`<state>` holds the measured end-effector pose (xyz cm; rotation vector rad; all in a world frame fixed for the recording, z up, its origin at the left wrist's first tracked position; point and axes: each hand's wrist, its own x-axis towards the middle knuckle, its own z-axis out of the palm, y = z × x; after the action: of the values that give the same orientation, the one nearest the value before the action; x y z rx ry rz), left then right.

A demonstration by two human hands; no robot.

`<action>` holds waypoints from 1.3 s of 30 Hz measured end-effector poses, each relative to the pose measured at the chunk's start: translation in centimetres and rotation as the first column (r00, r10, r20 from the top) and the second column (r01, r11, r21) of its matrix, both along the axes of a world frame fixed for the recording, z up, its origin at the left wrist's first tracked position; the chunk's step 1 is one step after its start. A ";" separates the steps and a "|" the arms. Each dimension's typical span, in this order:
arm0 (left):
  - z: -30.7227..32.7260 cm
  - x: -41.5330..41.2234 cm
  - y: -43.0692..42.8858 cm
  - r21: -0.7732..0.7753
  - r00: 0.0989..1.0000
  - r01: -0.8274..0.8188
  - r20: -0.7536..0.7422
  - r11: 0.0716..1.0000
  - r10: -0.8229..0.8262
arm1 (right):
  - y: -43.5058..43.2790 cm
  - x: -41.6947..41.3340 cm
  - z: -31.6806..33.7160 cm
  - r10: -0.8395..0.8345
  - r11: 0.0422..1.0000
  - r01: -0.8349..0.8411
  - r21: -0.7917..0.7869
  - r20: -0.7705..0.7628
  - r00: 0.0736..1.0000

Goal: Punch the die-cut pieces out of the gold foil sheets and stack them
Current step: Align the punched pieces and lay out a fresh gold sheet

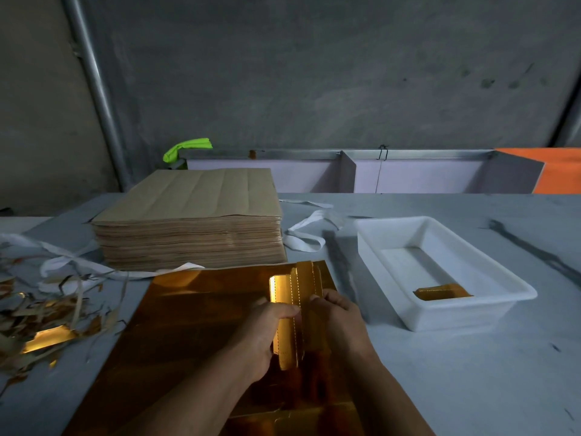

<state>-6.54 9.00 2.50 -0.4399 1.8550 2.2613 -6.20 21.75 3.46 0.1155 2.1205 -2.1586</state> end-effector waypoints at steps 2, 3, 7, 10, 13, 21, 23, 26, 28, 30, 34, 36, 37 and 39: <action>0.0 -0.1 -0.1 -0.008 1.000 -0.011 -0.006 1.000 0.011 | 0.1 0.1 -0.1 -0.005 0.999 0.005 -0.046 -0.001 1.000; 0.0 -0.2 -0.2 -0.013 1.000 -0.015 -0.006 1.000 0.015 | 0.2 0.1 -0.2 0.006 0.996 -0.006 -0.088 0.005 1.000; 0.6 -0.1 -0.5 0.000 0.999 0.044 0.029 0.999 -0.044 | 0.7 0.2 0.2 0.100 0.946 -0.074 -0.316 0.068 0.993; 0.8 0.1 -0.6 0.029 0.995 0.088 0.049 0.996 -0.090 | 1.0 0.0 0.2 0.100 0.937 -0.074 -0.341 0.059 0.993; 0.8 0.4 -0.4 0.024 0.993 0.105 0.055 0.994 -0.106 | 1.0 -0.2 -0.3 0.084 0.937 -0.064 -0.342 0.045 0.995; 0.9 0.0 0.1 -0.153 0.998 0.067 -0.008 0.986 -0.069 | 0.9 -0.3 -0.9 0.026 0.966 -0.035 -0.255 -0.039 0.999; 0.8 0.1 0.3 -0.154 0.998 0.059 -0.022 0.986 -0.063 | 0.2 -0.3 -1.0 -0.022 0.989 0.011 -0.145 -0.070 0.997; 0.5 0.0 0.5 -0.155 0.998 0.060 -0.022 0.986 -0.064 | -0.3 -0.2 -1.2 -0.074 0.995 0.068 -0.073 -0.083 0.994; 0.3 -0.1 0.4 -0.154 0.996 0.085 -0.009 0.984 -0.088 | -0.2 -0.3 -1.3 -0.085 0.990 0.078 -0.114 -0.060 0.995; 0.2 -0.2 0.2 -0.150 0.993 0.122 0.012 0.981 -0.121 | 0.0 -0.5 -1.3 -0.117 0.975 0.115 -0.188 0.001 0.993; -0.3 -0.4 -0.2 -0.123 0.983 0.179 0.066 0.976 -0.172 | 0.5 -0.6 -1.0 -0.182 0.925 0.215 -0.315 0.130 0.975; -0.6 -0.5 -0.4 -0.111 0.985 0.169 0.065 0.979 -0.162 | 0.6 -0.7 -1.0 -0.184 0.924 0.214 -0.318 0.123 0.975; -0.7 -0.7 -0.5 -0.105 0.987 0.156 0.063 0.982 -0.150 | 0.7 -0.7 -0.9 -0.182 0.927 0.210 -0.312 0.115 0.976; -0.9 -0.9 -0.7 -0.092 0.990 0.127 0.066 0.988 -0.121 | 0.9 -0.8 -0.8 -0.186 0.936 0.211 -0.281 0.112 0.976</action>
<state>-7.46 8.30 1.57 -0.3915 1.9111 2.0632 -6.97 22.62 2.68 0.4022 1.7887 -2.5044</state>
